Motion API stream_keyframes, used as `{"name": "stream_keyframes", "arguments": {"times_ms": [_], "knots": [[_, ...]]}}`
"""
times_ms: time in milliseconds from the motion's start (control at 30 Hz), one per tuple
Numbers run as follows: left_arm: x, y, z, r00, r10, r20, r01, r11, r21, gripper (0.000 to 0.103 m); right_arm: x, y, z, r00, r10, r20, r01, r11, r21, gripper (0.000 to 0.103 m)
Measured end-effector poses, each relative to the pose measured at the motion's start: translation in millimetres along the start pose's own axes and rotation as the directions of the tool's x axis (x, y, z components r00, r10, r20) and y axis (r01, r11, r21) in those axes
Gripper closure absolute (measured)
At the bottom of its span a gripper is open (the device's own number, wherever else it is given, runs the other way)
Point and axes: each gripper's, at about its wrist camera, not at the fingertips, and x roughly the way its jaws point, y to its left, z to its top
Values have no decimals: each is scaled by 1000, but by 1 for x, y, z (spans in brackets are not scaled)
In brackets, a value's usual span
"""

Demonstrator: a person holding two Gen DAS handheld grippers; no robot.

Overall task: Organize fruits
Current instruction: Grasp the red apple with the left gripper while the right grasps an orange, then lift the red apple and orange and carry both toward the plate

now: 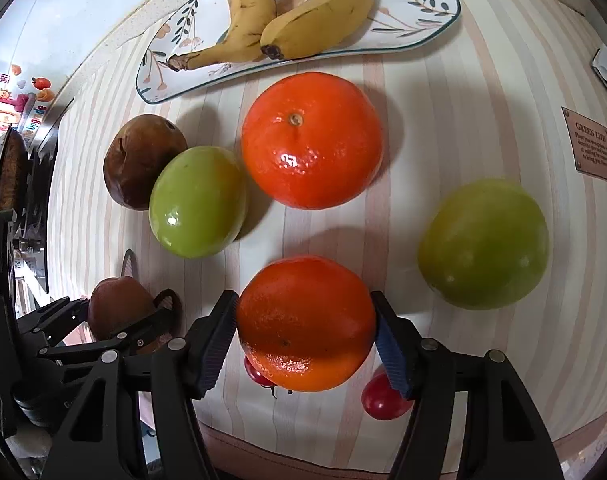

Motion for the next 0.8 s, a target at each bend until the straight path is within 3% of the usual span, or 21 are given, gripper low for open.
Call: {"name": "stream_keyframes", "arguments": {"times_ms": [100,267,633,800], "knots": [[14,2,12,999,-29,-22,29,1000,-8,35,-1,-7,-3,1000,9,-8,-9,1000,-1,35],[19,9,5,999,-36,-28,37,999,6,34,-7,-14,-6,1000,-2,-6,2,1000,-15,35],[12,6,-4,998,-12,62,14,999,-33,37,-9,-11,-12,999,4,32,-3,1000,-30,37],[12,9,-5,997,-47,66,52,996,-74,36,-10,-15,-15,1000,2,18,-1,999,-38,37]]}}
